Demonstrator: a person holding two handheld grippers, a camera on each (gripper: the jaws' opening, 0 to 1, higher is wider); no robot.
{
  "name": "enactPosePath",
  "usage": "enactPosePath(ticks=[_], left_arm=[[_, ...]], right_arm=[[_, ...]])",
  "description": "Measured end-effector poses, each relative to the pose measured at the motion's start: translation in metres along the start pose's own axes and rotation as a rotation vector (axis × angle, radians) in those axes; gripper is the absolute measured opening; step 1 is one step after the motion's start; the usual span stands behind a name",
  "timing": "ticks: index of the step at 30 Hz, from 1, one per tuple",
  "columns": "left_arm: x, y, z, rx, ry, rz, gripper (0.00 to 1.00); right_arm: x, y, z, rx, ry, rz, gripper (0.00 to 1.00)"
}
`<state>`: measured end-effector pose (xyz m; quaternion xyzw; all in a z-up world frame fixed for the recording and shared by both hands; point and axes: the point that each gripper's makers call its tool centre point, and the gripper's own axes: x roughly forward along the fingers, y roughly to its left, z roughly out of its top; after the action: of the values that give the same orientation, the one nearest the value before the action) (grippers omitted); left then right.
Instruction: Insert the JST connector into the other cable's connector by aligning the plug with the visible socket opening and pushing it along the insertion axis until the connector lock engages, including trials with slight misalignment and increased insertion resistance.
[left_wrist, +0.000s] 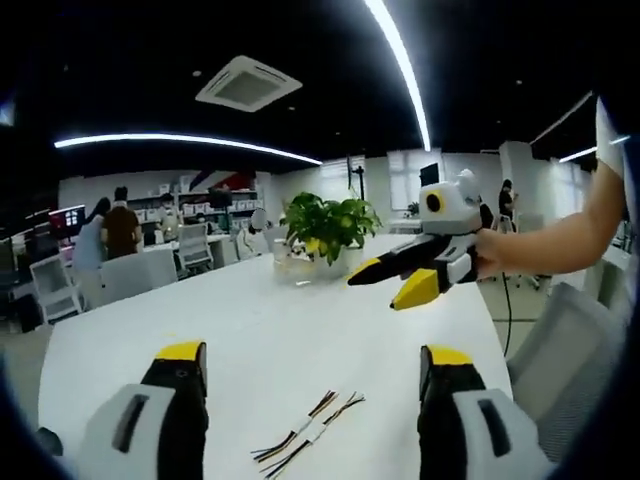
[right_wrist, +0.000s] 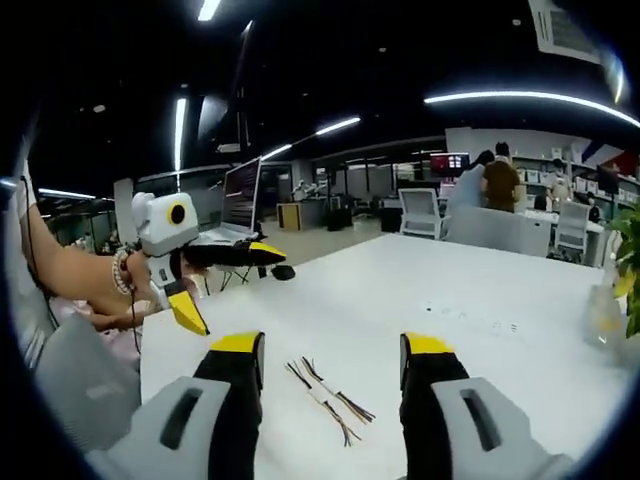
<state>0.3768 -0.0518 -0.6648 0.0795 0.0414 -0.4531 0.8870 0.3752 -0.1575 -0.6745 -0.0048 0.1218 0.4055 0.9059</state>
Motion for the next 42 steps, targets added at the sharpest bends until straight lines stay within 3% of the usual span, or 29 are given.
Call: enactPosePath(ticks=[4,6,8,14,16,22,25,31,35,37,42], left_arm=[[-0.018,-0.001,0.000,0.005,0.023,0.044,0.99],[-0.030,-0.006,0.005,0.004,-0.001,0.056,0.98],[-0.043,-0.007,0.009,-0.021,-0.034,0.079,0.99],[-0.077,-0.012,0.010,-0.005,-0.033,0.124,0.99],[-0.090,-0.013,0.012,0.002,-0.031,0.138,0.99],[-0.128,0.001,0.011,-0.011,-0.010,0.263,0.99],[-0.145,0.000,0.014,-0.040,-0.032,0.288,0.99],[-0.176,-0.006,0.008,-0.090,-0.052,0.307,0.99],[-0.195,-0.007,-0.004,-0.135,-0.041,0.343,0.99],[-0.207,-0.007,-0.007,-0.146,-0.082,0.373,0.99],[-0.221,-0.014,-0.017,-0.192,-0.110,0.397,0.99]], right_arm=[[-0.013,0.005,-0.006,0.005,0.018,-0.029,0.60],[-0.020,0.007,-0.010,0.003,0.027,-0.053,0.67],[-0.027,0.010,-0.008,0.009,0.011,-0.065,0.71],[-0.048,0.027,0.002,0.027,-0.058,-0.067,0.90],[-0.053,0.033,0.004,0.007,-0.067,-0.079,0.91],[-0.065,0.049,0.007,-0.055,-0.076,-0.115,0.93],[-0.074,0.046,0.013,-0.118,-0.093,-0.180,0.92],[-0.097,0.052,0.020,-0.100,-0.163,-0.241,1.00],[-0.119,0.050,0.013,-0.109,-0.165,-0.316,1.00],[-0.132,0.054,0.003,-0.091,-0.154,-0.339,1.00],[-0.159,0.055,-0.012,-0.079,-0.146,-0.436,0.99]])
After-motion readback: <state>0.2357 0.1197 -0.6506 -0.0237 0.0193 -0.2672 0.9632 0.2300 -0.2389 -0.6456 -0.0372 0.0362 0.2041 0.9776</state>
